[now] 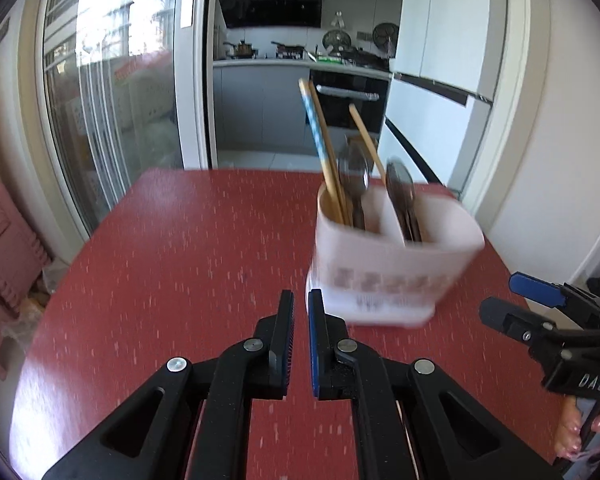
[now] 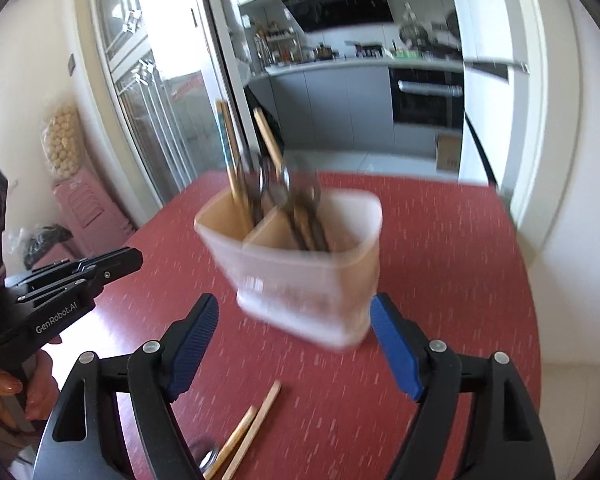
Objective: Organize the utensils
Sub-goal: 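Move both tools back down over the remaining utensils, then grasp a dark spoon with the left tool while the right tool grasps a plain chopstick, then carry the held spoon and chopstick upright to the caddy and lower them in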
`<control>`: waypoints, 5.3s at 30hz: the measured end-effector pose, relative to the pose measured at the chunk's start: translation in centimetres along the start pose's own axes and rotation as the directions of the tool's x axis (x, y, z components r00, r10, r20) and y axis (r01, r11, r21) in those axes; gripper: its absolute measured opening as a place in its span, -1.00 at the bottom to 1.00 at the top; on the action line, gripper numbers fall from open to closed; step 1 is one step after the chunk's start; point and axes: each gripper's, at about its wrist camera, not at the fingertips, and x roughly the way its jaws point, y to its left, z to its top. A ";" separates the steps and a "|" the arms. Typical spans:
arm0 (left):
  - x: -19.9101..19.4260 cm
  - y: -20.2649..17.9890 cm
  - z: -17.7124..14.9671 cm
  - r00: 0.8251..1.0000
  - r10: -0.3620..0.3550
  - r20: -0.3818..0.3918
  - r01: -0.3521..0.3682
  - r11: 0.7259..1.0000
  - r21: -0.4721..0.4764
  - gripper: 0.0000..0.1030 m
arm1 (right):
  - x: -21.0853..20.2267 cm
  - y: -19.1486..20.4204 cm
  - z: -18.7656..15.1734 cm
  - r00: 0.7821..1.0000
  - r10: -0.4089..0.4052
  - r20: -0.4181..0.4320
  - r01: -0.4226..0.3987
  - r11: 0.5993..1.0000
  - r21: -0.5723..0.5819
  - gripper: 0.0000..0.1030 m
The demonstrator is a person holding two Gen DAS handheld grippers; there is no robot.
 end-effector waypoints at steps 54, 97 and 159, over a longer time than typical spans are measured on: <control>-1.0 -2.1 -17.3 0.967 0.015 -0.253 0.011 0.994 0.104 1.00 | -4.6 -0.9 -16.4 0.958 -0.042 -0.285 0.114 0.963 0.244 1.00; 3.0 -2.4 -14.0 0.959 0.020 -0.284 0.026 0.987 0.160 0.79 | 5.5 1.5 -8.8 0.860 0.011 -0.509 0.118 0.968 0.220 -0.05; -3.7 -0.4 -10.6 0.996 -0.064 -0.055 0.066 0.997 0.044 -0.19 | -4.4 4.9 -5.9 1.000 -0.016 -0.007 0.016 0.999 0.037 -0.88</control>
